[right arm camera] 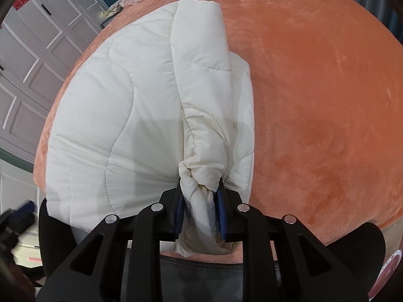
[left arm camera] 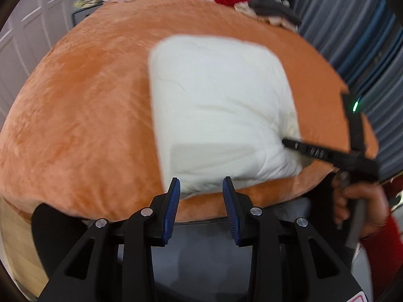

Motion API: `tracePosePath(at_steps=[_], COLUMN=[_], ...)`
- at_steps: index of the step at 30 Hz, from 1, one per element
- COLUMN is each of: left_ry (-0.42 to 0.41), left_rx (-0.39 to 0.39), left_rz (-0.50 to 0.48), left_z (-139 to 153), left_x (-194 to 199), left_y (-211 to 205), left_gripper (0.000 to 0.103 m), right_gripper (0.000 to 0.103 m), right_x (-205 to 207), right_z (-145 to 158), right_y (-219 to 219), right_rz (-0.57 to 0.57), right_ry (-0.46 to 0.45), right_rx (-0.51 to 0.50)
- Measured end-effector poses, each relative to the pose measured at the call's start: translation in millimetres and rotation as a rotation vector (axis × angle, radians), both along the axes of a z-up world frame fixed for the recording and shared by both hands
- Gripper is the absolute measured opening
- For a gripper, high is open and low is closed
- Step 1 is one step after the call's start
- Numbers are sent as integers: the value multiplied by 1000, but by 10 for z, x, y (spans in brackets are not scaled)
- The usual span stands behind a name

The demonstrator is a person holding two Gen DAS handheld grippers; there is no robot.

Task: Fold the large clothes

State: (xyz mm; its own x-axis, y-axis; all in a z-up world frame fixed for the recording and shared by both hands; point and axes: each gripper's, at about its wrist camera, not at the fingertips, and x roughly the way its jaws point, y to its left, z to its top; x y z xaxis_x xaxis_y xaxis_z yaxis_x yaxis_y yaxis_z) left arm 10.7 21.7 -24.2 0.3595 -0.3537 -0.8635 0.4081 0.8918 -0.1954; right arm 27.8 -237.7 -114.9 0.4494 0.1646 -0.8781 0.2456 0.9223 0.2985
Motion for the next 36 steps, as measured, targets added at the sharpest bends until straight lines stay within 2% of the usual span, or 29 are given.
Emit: tracePosePath(at_steps=[3, 8, 13, 15, 17, 19, 21, 24, 27, 28, 29, 31, 33, 36], left_ry=[-40, -67, -2, 42, 34, 21, 24, 32, 31, 22, 14, 0, -11, -12], left_rx=[-32, -66, -36, -28, -9, 4, 3, -2, -5, -10, -16, -44, -72, -92], left_rz=[78, 137, 90, 82, 95, 94, 97, 93, 91, 85, 83, 94, 118, 160], left_z=[238, 303, -41, -205, -275, -297, -323, -346, -347, -322, -274, -178, -69, 6], left_x=[183, 767, 1111, 1147, 1138, 1141, 1161, 1171, 1184, 1185, 1199, 1251, 1375, 1674], left_y=[200, 116, -344, -460, -520, -556, -566, -572, -557, -556, -520, -468, -404, -337], left_gripper=[32, 32, 32, 32, 32, 32, 32, 32, 32, 32, 32, 32, 32, 32], right_gripper=[24, 36, 38, 45, 47, 47, 51, 52, 53, 52, 35, 11, 6, 5], right_x=[-36, -199, -192, -59, 179, 413, 695, 1072, 1283, 1324, 1350, 1375, 1321, 1212], right_z=[77, 330, 837, 1000, 1121, 1168, 1126, 931, 709, 636, 534, 470, 500, 549], right_y=[0, -139, -264, -335, -358, -332, -292, -292, -291, -290, -271, -241, -235, -318], right_rz=[5, -26, -56, -64, -72, -78, -96, -141, -176, -177, -169, -150, -137, -150], right_ry=[3, -2, -91, -133, -156, -166, -167, -126, -71, -56, -34, -29, -61, -98], right_rx=[0, 13, 14, 30, 36, 32, 41, 87, 65, 62, 54, 46, 3, -14])
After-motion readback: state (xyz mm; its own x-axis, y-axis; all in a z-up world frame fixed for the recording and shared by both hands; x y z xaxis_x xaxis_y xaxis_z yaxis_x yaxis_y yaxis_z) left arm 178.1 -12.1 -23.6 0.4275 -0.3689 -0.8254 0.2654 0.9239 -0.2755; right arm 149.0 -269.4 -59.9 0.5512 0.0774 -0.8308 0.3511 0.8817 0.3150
